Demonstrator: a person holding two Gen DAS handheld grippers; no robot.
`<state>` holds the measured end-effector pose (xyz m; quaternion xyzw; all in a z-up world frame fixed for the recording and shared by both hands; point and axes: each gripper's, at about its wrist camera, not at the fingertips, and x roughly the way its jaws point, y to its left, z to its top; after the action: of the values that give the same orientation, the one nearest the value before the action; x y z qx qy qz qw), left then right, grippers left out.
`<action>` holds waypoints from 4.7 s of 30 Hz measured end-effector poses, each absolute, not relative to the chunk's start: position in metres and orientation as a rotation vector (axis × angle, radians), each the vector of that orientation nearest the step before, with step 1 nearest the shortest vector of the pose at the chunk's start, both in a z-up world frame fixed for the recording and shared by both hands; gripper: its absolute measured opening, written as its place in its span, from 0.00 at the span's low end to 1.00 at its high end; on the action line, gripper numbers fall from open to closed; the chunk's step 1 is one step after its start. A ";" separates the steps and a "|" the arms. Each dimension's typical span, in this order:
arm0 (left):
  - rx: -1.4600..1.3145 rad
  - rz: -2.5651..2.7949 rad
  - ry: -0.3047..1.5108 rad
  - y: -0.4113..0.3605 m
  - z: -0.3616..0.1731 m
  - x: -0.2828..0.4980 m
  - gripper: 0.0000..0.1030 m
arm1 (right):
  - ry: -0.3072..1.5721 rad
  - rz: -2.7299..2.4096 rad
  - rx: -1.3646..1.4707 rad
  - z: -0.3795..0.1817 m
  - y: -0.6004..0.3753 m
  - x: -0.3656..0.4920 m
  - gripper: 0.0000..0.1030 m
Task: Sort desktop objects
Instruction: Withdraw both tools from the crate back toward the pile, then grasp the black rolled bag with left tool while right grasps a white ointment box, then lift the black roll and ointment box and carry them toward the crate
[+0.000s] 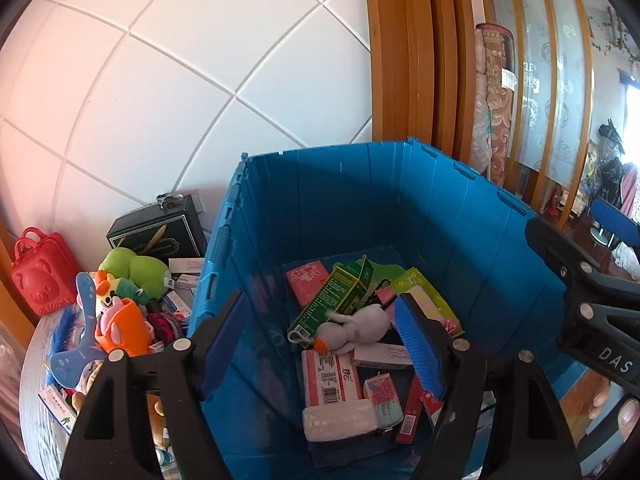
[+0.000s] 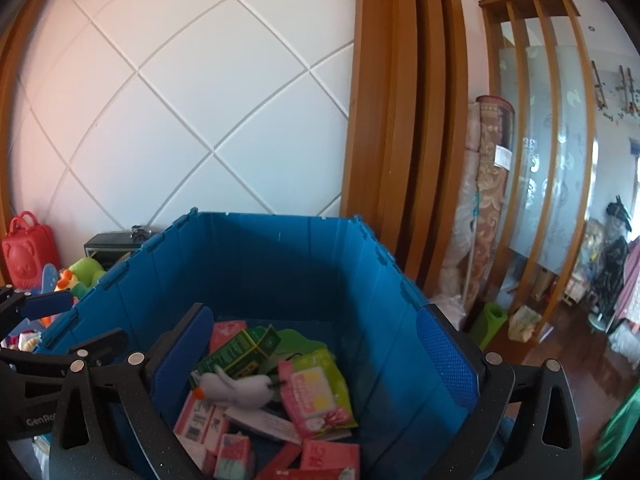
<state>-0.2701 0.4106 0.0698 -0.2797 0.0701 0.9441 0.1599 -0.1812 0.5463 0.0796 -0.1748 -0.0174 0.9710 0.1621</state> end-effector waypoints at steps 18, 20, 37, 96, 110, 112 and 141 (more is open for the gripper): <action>-0.596 2.955 0.020 0.299 0.071 -0.222 0.80 | -0.066 3.044 -0.389 0.073 0.470 -0.165 1.00; -0.608 2.993 0.018 0.278 0.068 -0.220 0.80 | -0.073 3.078 -0.379 0.075 0.453 -0.165 1.00; -0.987 3.203 -0.052 0.053 -0.002 -0.222 0.80 | -0.206 3.350 -0.443 0.062 0.262 -0.175 1.00; -1.524 2.720 -0.018 0.045 -0.186 -0.244 0.34 | -0.279 3.050 -1.775 -0.188 0.209 -0.212 0.17; -1.330 2.816 -0.004 0.034 -0.136 -0.246 0.33 | -0.265 3.155 -1.484 -0.134 0.208 -0.219 0.17; -1.308 2.823 0.000 0.034 -0.130 -0.247 0.33 | -0.265 3.160 -1.464 -0.131 0.209 -0.219 0.17; -0.314 2.814 0.077 0.230 0.167 -0.296 0.33 | -0.088 3.049 -0.472 0.123 0.359 -0.220 0.17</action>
<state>-0.2959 0.2297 0.1670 -0.1095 0.0268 0.9817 0.1537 -0.2196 0.3586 0.1227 -0.1529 -0.0286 0.9874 0.0275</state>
